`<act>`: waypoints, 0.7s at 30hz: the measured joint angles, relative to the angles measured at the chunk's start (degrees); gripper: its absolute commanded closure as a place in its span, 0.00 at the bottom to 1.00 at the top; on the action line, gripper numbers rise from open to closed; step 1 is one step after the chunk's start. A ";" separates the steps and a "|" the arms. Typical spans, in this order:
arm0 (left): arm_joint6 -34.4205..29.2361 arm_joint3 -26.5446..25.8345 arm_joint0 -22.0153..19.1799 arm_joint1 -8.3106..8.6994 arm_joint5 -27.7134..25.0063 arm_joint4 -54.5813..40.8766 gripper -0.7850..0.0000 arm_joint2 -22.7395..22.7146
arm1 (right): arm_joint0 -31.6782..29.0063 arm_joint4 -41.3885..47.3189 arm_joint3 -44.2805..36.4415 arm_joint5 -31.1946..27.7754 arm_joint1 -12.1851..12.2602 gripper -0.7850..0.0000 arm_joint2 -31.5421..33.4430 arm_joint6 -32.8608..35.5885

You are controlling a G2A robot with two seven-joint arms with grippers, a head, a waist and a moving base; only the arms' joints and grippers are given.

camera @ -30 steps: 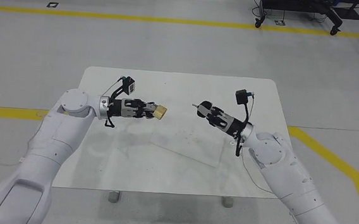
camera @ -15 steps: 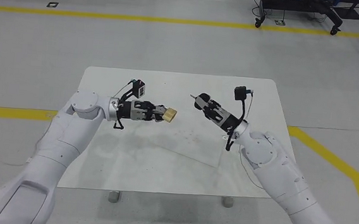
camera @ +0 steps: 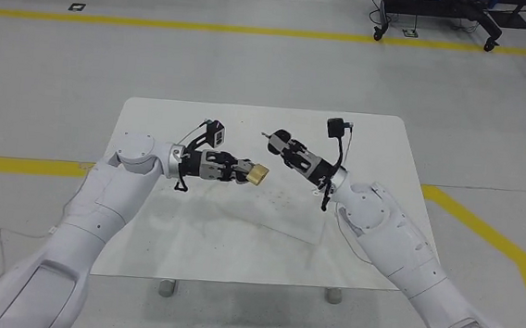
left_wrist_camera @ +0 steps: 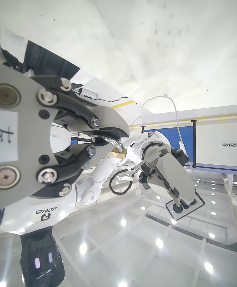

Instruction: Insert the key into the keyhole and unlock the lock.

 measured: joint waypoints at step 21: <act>1.29 1.30 0.37 -0.76 2.41 -4.92 1.00 -1.65 | 3.23 9.44 2.75 -0.82 -0.74 1.00 2.78 9.93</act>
